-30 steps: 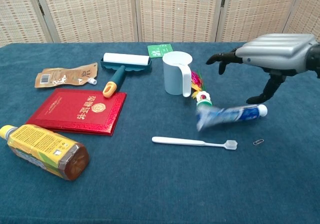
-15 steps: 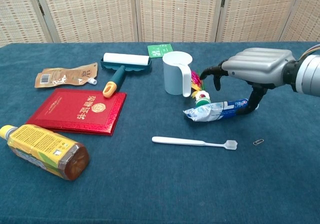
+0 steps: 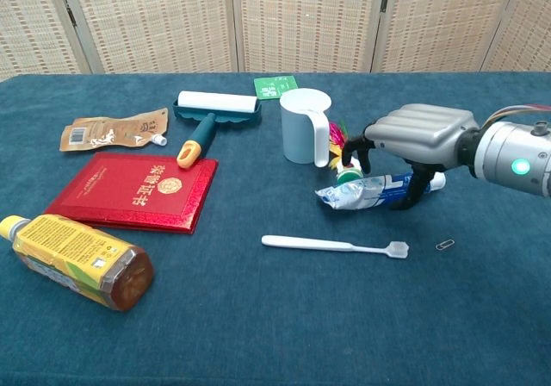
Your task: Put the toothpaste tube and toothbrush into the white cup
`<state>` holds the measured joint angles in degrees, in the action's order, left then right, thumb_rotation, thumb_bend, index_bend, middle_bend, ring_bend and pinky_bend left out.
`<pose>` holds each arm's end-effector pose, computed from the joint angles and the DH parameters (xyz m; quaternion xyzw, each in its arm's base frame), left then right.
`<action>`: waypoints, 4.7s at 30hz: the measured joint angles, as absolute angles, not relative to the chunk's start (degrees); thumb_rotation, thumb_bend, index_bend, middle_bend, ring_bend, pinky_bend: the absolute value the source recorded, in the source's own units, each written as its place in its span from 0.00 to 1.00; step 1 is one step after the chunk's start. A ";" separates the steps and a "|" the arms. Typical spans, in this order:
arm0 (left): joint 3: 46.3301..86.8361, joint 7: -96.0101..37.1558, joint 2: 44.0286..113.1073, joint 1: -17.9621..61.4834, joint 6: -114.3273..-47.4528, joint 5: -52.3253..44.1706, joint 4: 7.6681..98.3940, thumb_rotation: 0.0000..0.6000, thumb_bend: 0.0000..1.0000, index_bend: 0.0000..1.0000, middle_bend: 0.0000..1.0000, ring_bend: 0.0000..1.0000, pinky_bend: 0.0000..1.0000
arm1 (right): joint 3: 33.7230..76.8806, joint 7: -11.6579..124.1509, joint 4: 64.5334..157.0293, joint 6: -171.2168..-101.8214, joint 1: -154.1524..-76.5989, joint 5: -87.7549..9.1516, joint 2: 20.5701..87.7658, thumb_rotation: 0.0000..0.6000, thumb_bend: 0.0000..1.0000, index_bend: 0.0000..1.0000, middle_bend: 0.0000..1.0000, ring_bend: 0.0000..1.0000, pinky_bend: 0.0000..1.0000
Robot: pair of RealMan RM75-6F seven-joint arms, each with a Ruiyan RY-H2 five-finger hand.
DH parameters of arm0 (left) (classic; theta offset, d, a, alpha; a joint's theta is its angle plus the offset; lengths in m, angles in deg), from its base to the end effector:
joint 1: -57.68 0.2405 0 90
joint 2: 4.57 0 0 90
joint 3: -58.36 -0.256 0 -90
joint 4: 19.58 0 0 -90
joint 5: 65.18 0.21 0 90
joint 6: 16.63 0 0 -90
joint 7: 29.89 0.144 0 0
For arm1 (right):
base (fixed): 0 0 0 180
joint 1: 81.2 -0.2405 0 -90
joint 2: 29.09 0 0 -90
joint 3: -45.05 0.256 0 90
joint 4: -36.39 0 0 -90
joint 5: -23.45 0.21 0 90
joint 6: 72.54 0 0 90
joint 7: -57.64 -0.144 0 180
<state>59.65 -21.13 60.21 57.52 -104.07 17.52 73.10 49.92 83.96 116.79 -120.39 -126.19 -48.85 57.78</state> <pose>-0.3296 0.1485 0.1596 -0.5846 -0.3801 -0.3144 0.6442 -0.1611 -0.3400 -0.0278 0.8447 -0.2404 0.2754 0.3909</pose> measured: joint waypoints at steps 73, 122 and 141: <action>59.82 -19.92 60.45 56.92 -103.23 18.42 73.73 1.00 0.24 0.28 0.11 0.13 0.17 | 55.74 53.66 125.75 -133.24 -120.08 -55.99 48.72 1.00 0.39 0.77 0.71 0.44 0.34; 59.34 -19.96 59.34 58.14 -103.67 17.28 74.42 1.00 0.24 0.28 0.11 0.13 0.17 | 74.50 30.67 93.00 -124.78 -138.87 -38.99 75.31 1.00 0.31 0.77 0.70 0.43 0.34; 59.11 -19.80 59.37 58.53 -103.62 16.96 74.42 1.00 0.24 0.28 0.11 0.13 0.17 | 72.74 24.89 83.92 -121.45 -139.39 -40.85 79.37 1.00 0.24 0.66 0.59 0.35 0.29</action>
<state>59.11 -19.80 59.37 58.53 -103.62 16.96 74.42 72.74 24.89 83.92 -121.45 -139.39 -40.85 79.37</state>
